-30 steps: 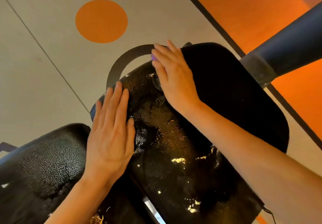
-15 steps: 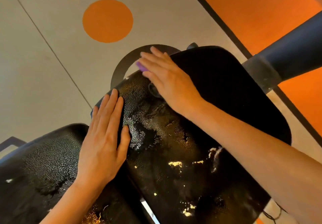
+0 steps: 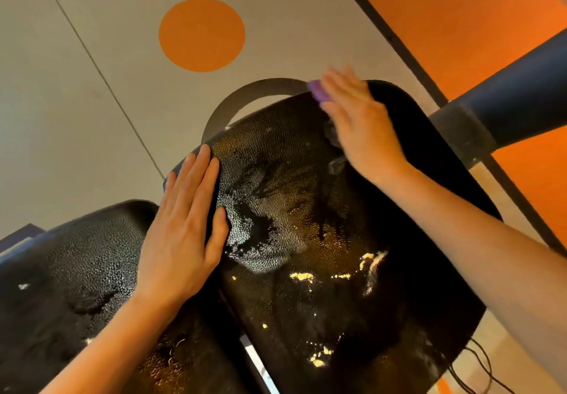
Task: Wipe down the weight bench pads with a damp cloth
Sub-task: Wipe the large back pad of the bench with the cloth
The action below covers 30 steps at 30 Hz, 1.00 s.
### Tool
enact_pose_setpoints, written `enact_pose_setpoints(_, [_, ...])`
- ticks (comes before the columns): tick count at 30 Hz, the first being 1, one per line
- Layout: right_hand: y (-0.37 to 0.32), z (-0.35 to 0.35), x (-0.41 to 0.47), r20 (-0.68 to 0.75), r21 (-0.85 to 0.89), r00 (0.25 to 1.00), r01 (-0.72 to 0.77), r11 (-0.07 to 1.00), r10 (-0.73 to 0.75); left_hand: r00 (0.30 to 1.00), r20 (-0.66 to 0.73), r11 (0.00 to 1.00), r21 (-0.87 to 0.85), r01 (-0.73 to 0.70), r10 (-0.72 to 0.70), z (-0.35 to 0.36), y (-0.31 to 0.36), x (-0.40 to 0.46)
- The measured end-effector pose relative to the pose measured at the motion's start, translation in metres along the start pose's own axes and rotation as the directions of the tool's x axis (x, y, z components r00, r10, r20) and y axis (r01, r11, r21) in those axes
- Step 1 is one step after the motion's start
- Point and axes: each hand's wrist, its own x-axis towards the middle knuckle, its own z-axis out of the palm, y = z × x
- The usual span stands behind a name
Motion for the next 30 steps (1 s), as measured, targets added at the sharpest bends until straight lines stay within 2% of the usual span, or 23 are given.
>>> enact_pose_setpoints(3, [0.011, -0.011, -0.064, -0.006, 0.072, 0.998, -0.067, 0.995, 0.067, 1.0, -0.011, 1.0, -0.011, -0.01, 0.01, 0.001, -0.001, 0.001])
enact_pose_setpoints(6, [0.009, -0.009, -0.117, 0.051, 0.0, 0.998, 0.041, 0.999, -0.041, 1.0, -0.007, 1.0, -0.01, -0.003, 0.003, 0.001, -0.001, 0.001])
enact_pose_setpoints(8, [0.006, -0.005, -0.09, 0.046, -0.001, 0.996, 0.073, 0.997, -0.073, 1.0, -0.011, 1.0, 0.001, -0.006, 0.006, 0.002, -0.001, 0.0])
enact_pose_setpoints(11, [-0.014, 0.014, -0.003, -0.046, 0.027, 0.998, -0.037, 0.999, 0.038, 0.999, -0.03, 1.0, 0.021, -0.018, 0.019, 0.004, -0.001, 0.0])
enact_pose_setpoints(13, [-0.019, 0.021, 0.007, -0.049, 0.012, 0.998, -0.03, 0.999, 0.031, 0.999, -0.046, 0.999, 0.027, -0.021, 0.022, 0.005, -0.002, 0.0])
enact_pose_setpoints(15, [-0.01, 0.016, -0.045, 0.041, -0.018, 0.995, 0.089, 0.996, -0.089, 0.998, -0.054, 1.0, 0.012, -0.027, 0.027, 0.005, -0.002, 0.0])
enact_pose_setpoints(18, [-0.006, -0.001, -0.136, 0.217, -0.003, 0.951, 0.227, 0.974, -0.221, 0.999, -0.045, 1.0, 0.015, -0.024, 0.025, 0.006, -0.003, 0.001])
enact_pose_setpoints(20, [-0.005, 0.002, -0.114, 0.204, -0.024, 0.951, 0.241, 0.97, -0.231, 0.999, -0.04, 1.0, 0.022, -0.022, 0.022, 0.005, -0.003, 0.0])
enact_pose_setpoints(23, [-0.028, 0.023, -0.019, 0.085, -0.026, 0.987, 0.139, 0.99, -0.137, 0.999, -0.04, 0.999, 0.021, -0.027, 0.028, 0.004, -0.002, 0.001])
enact_pose_setpoints(25, [-0.037, 0.029, -0.003, 0.048, -0.019, 0.995, 0.088, 0.996, -0.087, 0.999, -0.039, 0.999, 0.025, -0.03, 0.031, 0.004, -0.002, 0.0])
enact_pose_setpoints(30, [-0.028, 0.015, -0.149, 0.177, -0.077, 0.96, 0.232, 0.97, -0.216, 0.998, -0.048, 1.0, 0.006, -0.029, 0.029, 0.004, -0.002, 0.0])
